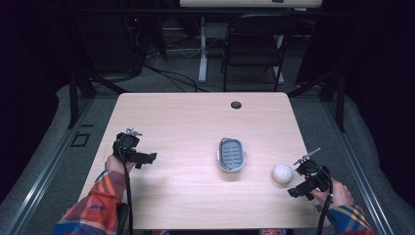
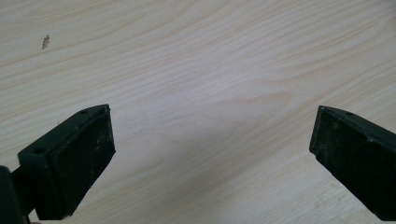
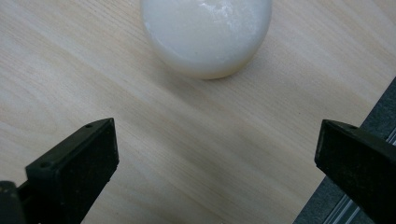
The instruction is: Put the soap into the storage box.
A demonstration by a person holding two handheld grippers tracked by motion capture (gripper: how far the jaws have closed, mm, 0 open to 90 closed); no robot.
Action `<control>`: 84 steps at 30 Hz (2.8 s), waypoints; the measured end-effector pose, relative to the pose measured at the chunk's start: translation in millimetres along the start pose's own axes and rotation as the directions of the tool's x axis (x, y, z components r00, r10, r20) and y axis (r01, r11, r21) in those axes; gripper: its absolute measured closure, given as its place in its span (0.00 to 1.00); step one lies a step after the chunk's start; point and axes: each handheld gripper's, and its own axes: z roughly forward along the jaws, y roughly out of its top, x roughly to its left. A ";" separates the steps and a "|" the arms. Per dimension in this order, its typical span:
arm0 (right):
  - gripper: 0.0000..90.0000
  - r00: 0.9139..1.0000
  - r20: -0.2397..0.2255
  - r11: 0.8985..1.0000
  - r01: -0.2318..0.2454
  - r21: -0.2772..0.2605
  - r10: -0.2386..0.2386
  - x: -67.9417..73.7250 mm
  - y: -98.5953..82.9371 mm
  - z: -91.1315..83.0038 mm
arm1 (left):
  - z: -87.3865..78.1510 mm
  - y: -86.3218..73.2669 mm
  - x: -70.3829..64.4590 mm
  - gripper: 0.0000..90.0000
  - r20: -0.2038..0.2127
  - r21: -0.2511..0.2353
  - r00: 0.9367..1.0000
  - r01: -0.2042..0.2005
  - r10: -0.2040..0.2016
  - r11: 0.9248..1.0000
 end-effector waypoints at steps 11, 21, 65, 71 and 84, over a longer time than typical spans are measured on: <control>0.00 1.000 -0.010 1.000 0.014 0.023 -0.013 1.4 1.3 2.3 | -0.7 -0.1 0.5 0.00 -0.001 -0.002 1.000 -0.009 0.009 1.000; 0.00 0.999 -0.014 0.998 0.039 0.046 -0.039 2.3 4.9 4.7 | -0.4 -0.8 2.9 0.00 -0.008 0.002 1.000 -0.002 0.002 1.000; 0.00 0.985 -0.031 0.978 0.170 0.122 -0.168 -3.4 55.2 17.0 | 3.4 1.4 2.1 0.00 0.011 0.022 1.000 0.000 0.000 1.000; 0.00 0.994 -0.051 0.995 0.095 0.026 -0.093 5.7 58.3 29.7 | 3.8 1.4 2.4 0.00 0.009 0.023 1.000 0.001 -0.001 1.000; 0.17 0.990 -0.039 0.987 0.138 0.084 -0.135 5.5 67.6 30.6 | 3.3 1.7 2.1 0.00 0.013 0.026 1.000 0.001 -0.001 1.000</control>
